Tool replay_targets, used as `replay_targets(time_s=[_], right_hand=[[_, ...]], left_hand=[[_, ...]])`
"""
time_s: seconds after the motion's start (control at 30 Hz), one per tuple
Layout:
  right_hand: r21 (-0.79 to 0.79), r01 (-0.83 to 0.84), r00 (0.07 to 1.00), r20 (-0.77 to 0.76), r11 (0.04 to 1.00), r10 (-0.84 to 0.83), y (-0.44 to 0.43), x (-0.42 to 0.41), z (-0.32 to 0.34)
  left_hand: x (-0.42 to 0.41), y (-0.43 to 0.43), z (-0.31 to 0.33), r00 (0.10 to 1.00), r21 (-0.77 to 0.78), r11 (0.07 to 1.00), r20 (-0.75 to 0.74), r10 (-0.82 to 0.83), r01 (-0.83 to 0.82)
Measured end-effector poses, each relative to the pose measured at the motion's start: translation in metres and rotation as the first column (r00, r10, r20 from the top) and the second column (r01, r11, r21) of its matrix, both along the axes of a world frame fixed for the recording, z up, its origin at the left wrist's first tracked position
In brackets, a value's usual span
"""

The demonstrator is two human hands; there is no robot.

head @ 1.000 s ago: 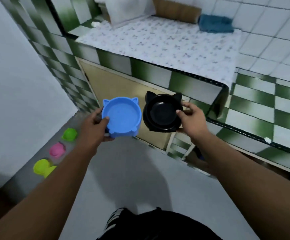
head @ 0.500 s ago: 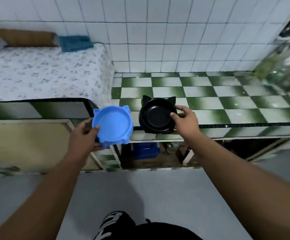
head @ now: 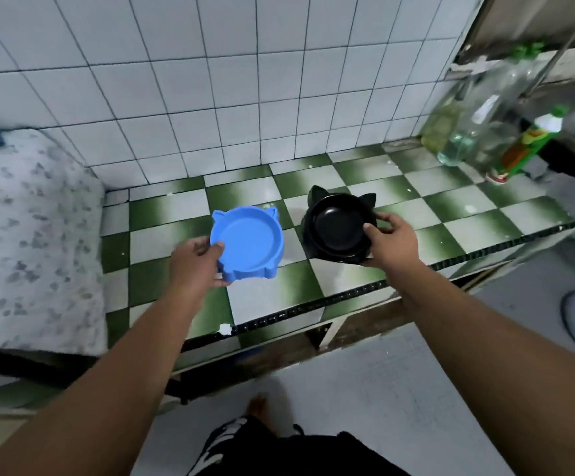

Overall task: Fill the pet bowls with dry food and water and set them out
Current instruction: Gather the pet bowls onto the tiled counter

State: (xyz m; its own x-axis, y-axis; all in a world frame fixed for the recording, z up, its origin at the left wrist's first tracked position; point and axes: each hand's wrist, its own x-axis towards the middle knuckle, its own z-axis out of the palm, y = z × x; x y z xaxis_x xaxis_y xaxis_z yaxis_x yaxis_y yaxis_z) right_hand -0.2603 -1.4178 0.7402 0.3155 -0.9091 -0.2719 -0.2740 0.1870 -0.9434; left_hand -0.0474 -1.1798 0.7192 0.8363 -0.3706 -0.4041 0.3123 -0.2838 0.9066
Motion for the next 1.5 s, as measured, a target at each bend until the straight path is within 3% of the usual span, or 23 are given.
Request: replay_targets(time_s=[0.27,0.5,0.77,0.9,1.17,1.5], right_hand=[[0.005,0.055,0.996,-0.072,0.998,-0.054,-0.118,0.042,-0.016],[0.005,-0.124,0.981,-0.146,0.992,0.124,-0.221,0.106,-0.034],[0.023,-0.265,0.923,-0.284,0.964,0.261,-0.304,0.161,-0.06],[0.008,-0.313,0.891,-0.345,0.95,0.296,-0.32,0.18,-0.069],[-0.044,-0.35,0.855,-0.422,0.936,0.3,-0.321,0.189,-0.092],[-0.131,-0.376,0.807,-0.533,0.917,0.255,-0.323,0.193,-0.093]], left_hand=[[0.05,-0.117,-0.015,0.996,0.024,0.999,-0.087,0.023,-0.021],[0.083,-0.201,-0.036,0.978,0.107,0.973,-0.015,0.208,-0.206],[0.11,-0.27,-0.061,0.966,0.186,0.952,-0.047,0.256,-0.243],[0.118,-0.286,-0.067,0.964,0.255,0.933,-0.016,0.265,-0.253],[0.125,-0.293,-0.068,0.965,0.515,0.832,0.245,0.09,-0.208],[0.13,-0.299,-0.074,0.979,0.588,0.793,0.195,0.055,-0.162]])
